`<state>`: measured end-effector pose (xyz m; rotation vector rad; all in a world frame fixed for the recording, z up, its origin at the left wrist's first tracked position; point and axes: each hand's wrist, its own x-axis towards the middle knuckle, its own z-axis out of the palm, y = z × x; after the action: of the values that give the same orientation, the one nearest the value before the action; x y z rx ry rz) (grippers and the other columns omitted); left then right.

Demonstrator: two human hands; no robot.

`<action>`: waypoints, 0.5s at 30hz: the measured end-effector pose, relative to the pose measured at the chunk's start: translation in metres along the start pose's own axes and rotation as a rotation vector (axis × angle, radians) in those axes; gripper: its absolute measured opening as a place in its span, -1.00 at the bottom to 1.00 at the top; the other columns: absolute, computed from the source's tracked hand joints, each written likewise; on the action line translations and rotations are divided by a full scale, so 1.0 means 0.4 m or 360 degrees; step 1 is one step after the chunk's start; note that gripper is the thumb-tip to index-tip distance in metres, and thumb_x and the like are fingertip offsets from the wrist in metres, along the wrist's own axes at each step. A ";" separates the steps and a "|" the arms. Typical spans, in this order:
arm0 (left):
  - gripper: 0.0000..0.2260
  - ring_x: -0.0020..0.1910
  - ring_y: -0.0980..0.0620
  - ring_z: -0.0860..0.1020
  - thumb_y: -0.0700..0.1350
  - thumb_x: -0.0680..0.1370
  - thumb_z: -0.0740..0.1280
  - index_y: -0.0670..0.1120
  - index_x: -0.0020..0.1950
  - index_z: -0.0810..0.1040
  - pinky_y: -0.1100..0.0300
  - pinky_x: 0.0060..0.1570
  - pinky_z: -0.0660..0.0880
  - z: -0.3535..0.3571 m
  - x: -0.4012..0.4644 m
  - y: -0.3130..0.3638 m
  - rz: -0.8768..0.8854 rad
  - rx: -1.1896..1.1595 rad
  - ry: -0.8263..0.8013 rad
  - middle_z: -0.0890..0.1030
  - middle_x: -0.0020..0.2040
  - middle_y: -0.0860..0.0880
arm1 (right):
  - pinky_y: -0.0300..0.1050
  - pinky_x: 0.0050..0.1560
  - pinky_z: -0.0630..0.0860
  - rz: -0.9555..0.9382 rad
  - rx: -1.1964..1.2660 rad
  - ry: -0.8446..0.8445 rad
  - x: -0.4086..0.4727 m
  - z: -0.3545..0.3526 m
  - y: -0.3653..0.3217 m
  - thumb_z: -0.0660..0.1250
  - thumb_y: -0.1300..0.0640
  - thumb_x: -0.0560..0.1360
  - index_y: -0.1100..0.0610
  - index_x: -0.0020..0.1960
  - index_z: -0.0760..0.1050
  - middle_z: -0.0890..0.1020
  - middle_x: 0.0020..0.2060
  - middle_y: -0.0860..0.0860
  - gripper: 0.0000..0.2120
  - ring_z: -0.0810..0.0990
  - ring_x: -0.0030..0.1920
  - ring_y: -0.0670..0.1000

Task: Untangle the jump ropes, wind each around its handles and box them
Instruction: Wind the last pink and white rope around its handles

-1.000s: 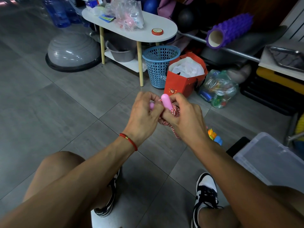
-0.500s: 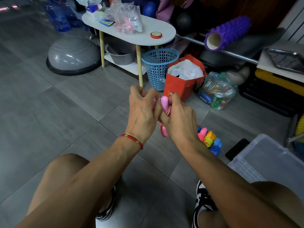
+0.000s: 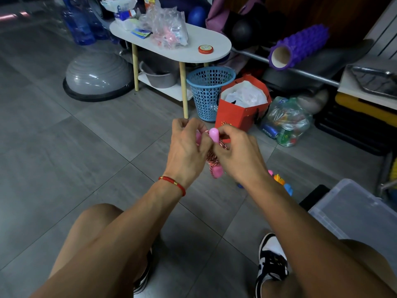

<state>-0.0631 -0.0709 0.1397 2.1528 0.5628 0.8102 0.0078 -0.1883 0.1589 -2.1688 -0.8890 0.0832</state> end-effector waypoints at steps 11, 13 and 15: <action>-0.96 -0.13 0.26 0.40 -0.21 0.58 0.31 -0.17 -0.02 0.53 0.54 -0.15 0.31 0.000 -0.002 0.017 -0.0003 0.0004 -0.0099 0.42 0.00 -0.06 | -0.05 -0.07 0.63 0.0144 0.0256 -0.0070 0.021 0.007 0.033 0.30 -0.08 0.60 -0.08 0.09 0.56 0.73 -0.19 -0.12 -0.86 0.69 -0.12 -0.13; -0.97 -0.15 0.17 0.44 -0.21 0.59 0.31 -0.15 -0.03 0.53 0.46 -0.17 0.34 -0.002 -0.001 0.016 -0.0025 0.0001 -0.0139 0.46 -0.04 -0.05 | -0.09 -0.20 0.61 0.0134 0.0224 -0.0117 0.023 0.006 0.034 0.31 -0.05 0.59 -0.09 0.07 0.52 0.72 -0.23 -0.13 -0.91 0.69 -0.17 -0.09; -0.97 -0.14 0.05 0.51 -0.20 0.59 0.29 -0.11 -0.02 0.52 0.24 -0.15 0.46 -0.005 0.001 0.012 -0.0105 -0.0095 -0.0227 0.54 -0.07 -0.07 | -0.15 -0.30 0.57 0.0147 0.0244 -0.0155 0.025 0.002 0.036 0.36 0.00 0.56 -0.08 0.03 0.51 0.71 -0.26 -0.12 -0.93 0.68 -0.23 -0.10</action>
<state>-0.0638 -0.0728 0.1447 2.1063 0.5266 0.6247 0.0233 -0.1880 0.1508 -2.0757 -0.8088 0.2953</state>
